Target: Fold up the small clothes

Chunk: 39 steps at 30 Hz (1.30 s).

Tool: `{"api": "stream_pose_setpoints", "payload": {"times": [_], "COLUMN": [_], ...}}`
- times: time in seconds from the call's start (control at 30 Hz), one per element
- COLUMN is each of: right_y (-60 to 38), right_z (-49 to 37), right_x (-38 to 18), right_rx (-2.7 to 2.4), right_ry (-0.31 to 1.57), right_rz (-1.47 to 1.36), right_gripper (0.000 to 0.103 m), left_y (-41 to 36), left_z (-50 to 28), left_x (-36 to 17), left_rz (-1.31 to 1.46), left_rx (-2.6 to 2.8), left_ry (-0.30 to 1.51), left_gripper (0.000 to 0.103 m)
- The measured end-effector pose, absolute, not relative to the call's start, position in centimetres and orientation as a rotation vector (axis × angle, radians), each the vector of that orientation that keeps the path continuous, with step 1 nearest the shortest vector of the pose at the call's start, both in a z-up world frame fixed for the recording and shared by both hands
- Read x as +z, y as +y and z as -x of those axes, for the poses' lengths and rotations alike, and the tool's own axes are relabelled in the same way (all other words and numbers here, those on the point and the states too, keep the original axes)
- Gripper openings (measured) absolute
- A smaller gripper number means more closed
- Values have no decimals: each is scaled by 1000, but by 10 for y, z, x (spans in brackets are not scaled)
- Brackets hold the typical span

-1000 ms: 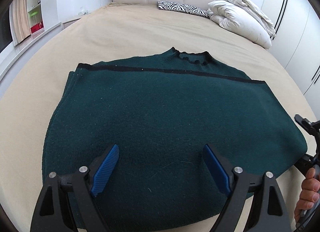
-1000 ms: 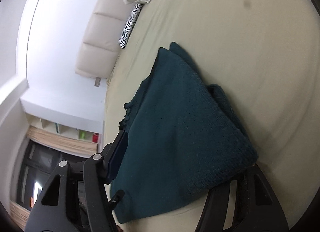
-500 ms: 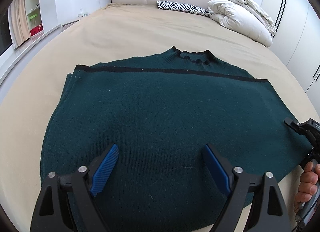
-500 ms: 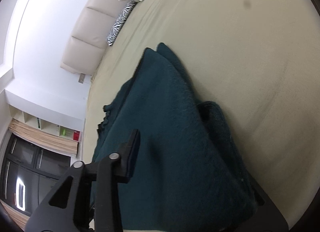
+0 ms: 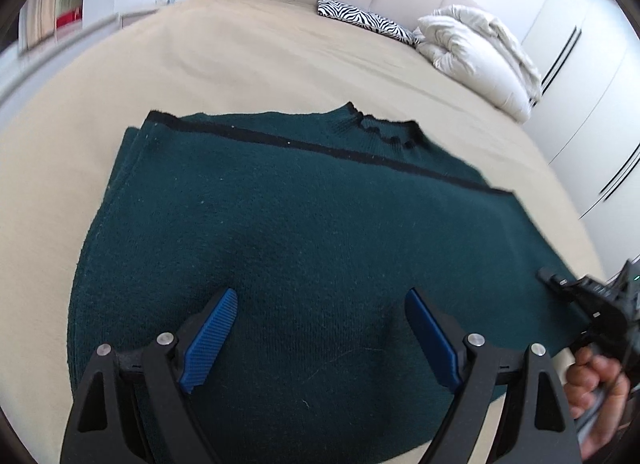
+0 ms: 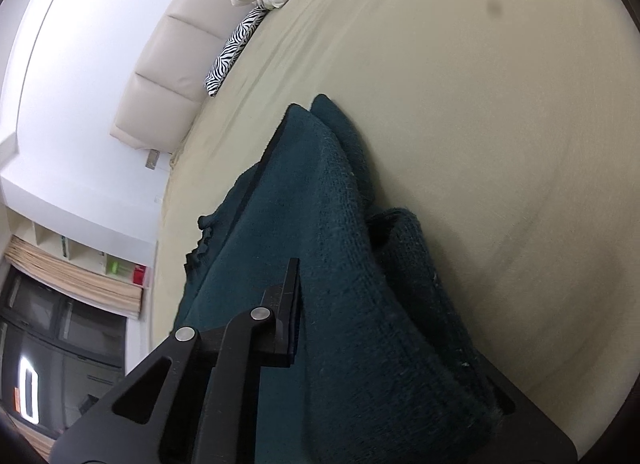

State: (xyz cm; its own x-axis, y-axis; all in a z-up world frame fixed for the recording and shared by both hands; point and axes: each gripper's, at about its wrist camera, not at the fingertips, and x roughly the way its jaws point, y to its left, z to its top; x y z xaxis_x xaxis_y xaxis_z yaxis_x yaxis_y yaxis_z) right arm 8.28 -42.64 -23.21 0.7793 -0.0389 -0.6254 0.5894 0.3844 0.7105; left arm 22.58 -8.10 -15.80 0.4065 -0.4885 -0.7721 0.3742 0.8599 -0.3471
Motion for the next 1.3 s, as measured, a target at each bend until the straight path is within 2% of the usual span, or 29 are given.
{"api": "stream_pose_setpoints", "payload": {"times": [0.17,0.3,0.37,0.43,0.53,0.63,1.1,1.17,1.2,1.23,1.27,1.3], "right_y": [-401,-326,-254,-181,-121,-95,-65,-69,-71,-73,-73,-74], "right_z": [-105,-152,-180,-195,-198,-193,-152,-147,-144,-141,-138,-134], "right_x": [-197,-147,-134,-146,-180,-200,-218,-216,-215,-212,-210,-207], "right_rx": [-463,-366,-235,-107,-30,-39,-30,23,23,21,21,27], "right_ry": [607,664,720,775,826,821,659,668,661,652,649,649], "right_rz": [-951,-560,-250,81,352,488,902,835,824,817,807,786], "right_gripper": [11,11,11,11,10,11,13,14,14,14,14,14], "left_y": [-50,-20,-9,-3,-4,-11,-41,-46,-49,-50,-51,-51], "left_z": [-243,-260,-269,-273,-276,-281,-307,-307,-307,-307,-308,-309], "left_x": [-155,-160,-166,-170,-171,-170,-171,-170,-170,-171,-174,-179], "left_rz": [330,526,622,681,699,688,586,562,543,532,530,541], "left_rx": [-605,-647,-671,-697,-722,-729,-825,-824,-814,-803,-788,-774], "left_ry": [1072,1105,1134,1152,1174,1194,1347,1344,1339,1339,1346,1357], "left_gripper": [82,82,82,83,88,92,93,90,83,67,56,34]}}
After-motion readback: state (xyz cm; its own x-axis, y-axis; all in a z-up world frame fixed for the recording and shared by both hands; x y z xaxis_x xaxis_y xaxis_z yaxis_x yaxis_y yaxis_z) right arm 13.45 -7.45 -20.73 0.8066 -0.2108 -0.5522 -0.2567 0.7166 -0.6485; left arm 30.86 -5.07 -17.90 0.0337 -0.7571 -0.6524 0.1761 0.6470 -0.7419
